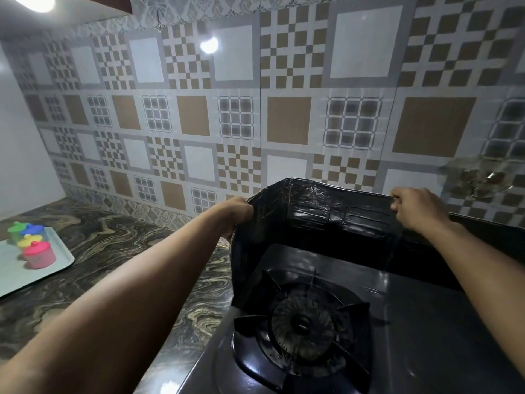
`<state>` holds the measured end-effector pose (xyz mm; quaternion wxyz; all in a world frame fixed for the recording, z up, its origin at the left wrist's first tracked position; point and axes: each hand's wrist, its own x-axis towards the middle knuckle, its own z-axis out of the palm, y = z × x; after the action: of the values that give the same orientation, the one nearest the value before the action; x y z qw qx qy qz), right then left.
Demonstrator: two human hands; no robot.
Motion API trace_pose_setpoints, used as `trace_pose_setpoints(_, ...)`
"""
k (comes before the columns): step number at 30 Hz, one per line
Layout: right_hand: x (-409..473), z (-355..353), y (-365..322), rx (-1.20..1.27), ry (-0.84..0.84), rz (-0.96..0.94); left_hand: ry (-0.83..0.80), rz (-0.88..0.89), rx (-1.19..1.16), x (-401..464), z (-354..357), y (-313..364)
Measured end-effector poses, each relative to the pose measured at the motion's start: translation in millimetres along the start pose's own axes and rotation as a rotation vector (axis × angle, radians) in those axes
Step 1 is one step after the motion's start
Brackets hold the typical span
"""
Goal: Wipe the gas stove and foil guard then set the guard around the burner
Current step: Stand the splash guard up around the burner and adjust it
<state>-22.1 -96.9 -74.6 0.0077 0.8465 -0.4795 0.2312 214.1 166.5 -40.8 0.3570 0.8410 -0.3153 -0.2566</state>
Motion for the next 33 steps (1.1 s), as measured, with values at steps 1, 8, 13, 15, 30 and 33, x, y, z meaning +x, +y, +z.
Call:
trace_pose_setpoints(1,0,0,0,-0.018,-0.014,-0.001,0.006,0.001,-0.008,-2,1,0)
trace_pose_setpoints(8,3,-3,0,-0.049,-0.037,-0.031,-0.093,-0.037,-0.011,-15,5,4)
trace_pose_setpoints(13,3,-8,8,-0.142,-0.089,-0.013,-0.200,-0.119,-0.019,-14,-2,-9)
trace_pose_setpoints(15,4,-14,13,-0.162,-0.082,-0.003,-0.182,-0.114,-0.046,-14,-3,-10)
trace_pose_setpoints(30,5,-29,43,-0.124,-0.212,-0.101,-0.103,-0.030,-0.027,-3,5,-5)
trace_pose_setpoints(33,4,-29,47,-0.215,-0.162,-0.098,-0.107,-0.050,-0.018,0,5,-5)
